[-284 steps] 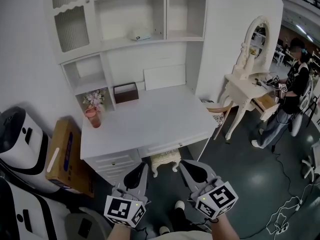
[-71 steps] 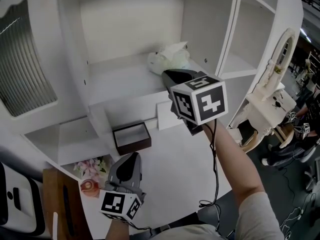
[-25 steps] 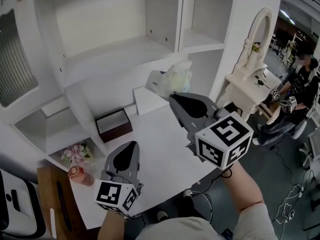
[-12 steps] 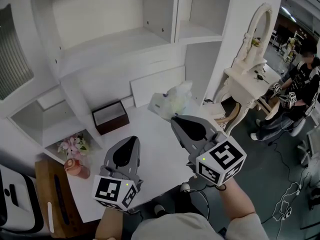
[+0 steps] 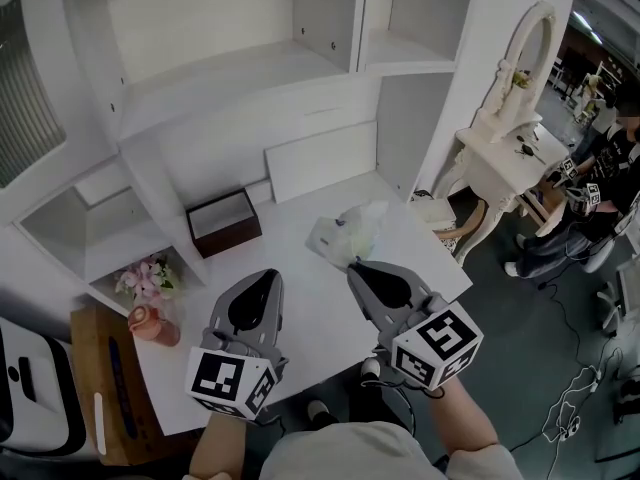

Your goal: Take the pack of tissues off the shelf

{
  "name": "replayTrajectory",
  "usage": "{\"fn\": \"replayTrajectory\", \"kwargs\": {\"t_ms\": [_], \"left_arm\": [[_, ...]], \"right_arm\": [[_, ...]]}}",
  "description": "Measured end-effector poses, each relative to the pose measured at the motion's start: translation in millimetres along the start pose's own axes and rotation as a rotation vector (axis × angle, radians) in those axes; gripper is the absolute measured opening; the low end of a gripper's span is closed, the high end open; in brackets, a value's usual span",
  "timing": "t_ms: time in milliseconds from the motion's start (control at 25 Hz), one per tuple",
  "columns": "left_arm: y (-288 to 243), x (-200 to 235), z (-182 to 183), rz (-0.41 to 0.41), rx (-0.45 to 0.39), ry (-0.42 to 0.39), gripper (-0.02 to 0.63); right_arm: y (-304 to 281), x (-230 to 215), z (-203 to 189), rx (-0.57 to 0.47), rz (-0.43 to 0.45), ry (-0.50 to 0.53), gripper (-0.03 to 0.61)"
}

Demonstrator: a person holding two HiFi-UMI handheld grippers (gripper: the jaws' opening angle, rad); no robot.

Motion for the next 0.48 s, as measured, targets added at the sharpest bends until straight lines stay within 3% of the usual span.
{"fn": "replayTrajectory", "kwargs": {"t_ms": [480], "left_arm": [[0.4,3.2,-4.3,0.010,0.007,0.001,0.002]], "right_arm": [[-0.8,-0.3,-1.3,0.002,0.000,-0.008,0.003]]}}
Point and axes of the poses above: the fingertips, and each gripper's own axes: y backward along the fingers, x to its left, z out of its top, the point moved 1 cm from there along y, backward along the fingers, and after that the axes turned 3 degrees about -x, right-handed, at the moved point
